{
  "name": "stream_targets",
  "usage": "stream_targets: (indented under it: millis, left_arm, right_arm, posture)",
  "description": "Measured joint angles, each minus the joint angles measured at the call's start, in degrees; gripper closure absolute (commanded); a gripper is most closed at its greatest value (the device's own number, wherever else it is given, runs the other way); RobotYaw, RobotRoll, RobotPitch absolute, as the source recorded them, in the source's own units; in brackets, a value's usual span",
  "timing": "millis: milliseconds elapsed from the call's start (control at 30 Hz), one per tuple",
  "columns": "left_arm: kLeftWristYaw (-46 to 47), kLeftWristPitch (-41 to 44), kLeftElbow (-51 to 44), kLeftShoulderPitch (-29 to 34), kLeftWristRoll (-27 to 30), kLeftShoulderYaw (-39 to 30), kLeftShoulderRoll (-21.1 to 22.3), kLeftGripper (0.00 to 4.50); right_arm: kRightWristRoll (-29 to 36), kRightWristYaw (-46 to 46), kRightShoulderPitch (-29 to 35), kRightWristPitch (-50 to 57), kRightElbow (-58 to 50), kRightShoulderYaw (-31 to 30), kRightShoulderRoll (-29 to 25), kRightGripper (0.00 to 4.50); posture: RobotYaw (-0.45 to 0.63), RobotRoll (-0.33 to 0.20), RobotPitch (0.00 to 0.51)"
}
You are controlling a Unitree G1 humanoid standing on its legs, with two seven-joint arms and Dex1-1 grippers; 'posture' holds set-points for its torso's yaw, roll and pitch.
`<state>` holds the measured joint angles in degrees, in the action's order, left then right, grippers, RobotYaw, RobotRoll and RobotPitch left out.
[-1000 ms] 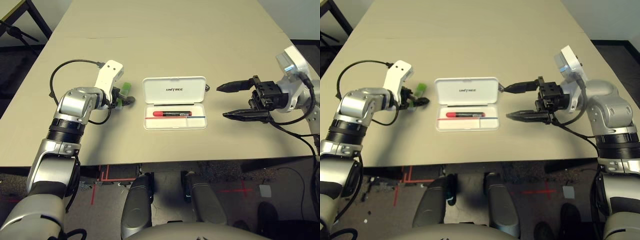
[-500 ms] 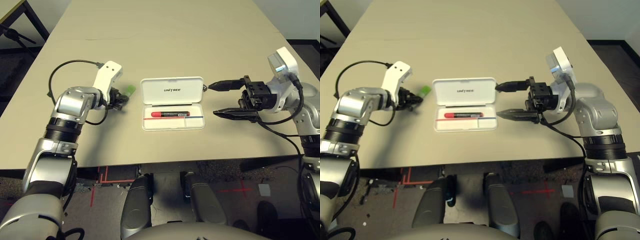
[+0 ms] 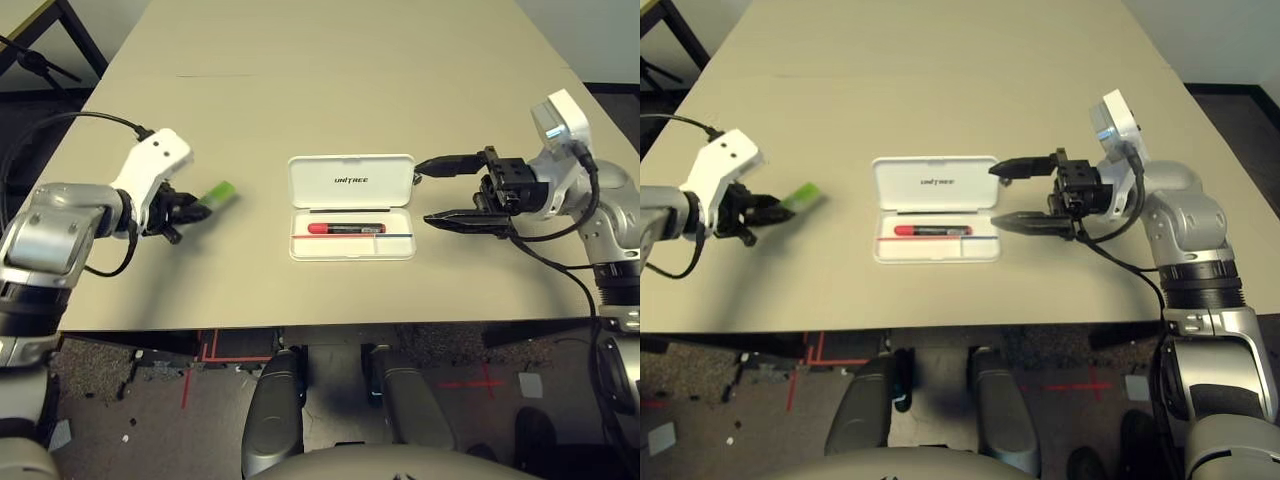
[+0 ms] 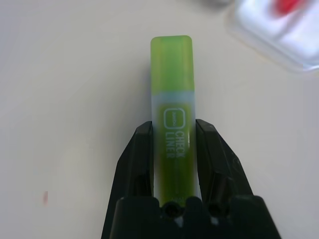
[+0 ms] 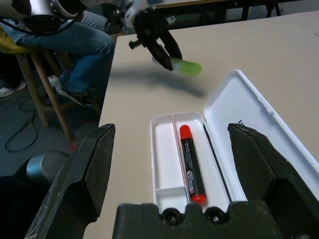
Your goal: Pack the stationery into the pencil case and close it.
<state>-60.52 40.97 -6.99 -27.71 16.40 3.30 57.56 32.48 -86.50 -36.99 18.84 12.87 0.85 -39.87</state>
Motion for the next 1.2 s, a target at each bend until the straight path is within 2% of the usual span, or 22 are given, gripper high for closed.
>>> stream_targets:
  millis: [167, 500, 700, 900, 1200]
  left_arm:
    - [-4.4, -6.1, -3.7, -0.9, 0.8, 0.6, -1.6, 3.42]
    - [-9.8, -13.3, -2.9, -8.8, -0.9, 11.2, -12.0, 3.42]
    - [-13.4, -20.7, 3.9, -11.7, -5.1, 18.1, -17.8, 3.42]
    - [-14.7, -26.8, 11.9, -14.7, -9.1, 20.4, -21.6, 3.42]
    - [-16.1, -27.5, 17.1, -16.2, -12.4, 21.0, -23.2, 3.42]
  right_arm:
    - [0.0, 0.0, 0.9, -0.5, 0.6, 0.8, -1.9, 0.0]
    - [0.1, 1.5, 3.9, -0.4, -1.0, 3.8, -4.2, 0.0]
    - [0.6, 3.3, 6.3, 0.4, -3.7, 5.3, -5.0, 0.0]
    - [0.8, 4.7, 7.4, 0.8, -5.2, 6.9, -5.8, 0.0]
    - [1.5, 6.0, 8.7, 1.5, -6.4, 7.0, -5.8, 0.0]
  posture:
    - [0.02, 0.0, 0.18]
    - [-0.04, 0.0, 0.175]
    - [-0.07, 0.0, 0.18]
    - [-0.09, 0.0, 0.188]
    - [-0.09, 0.0, 0.19]
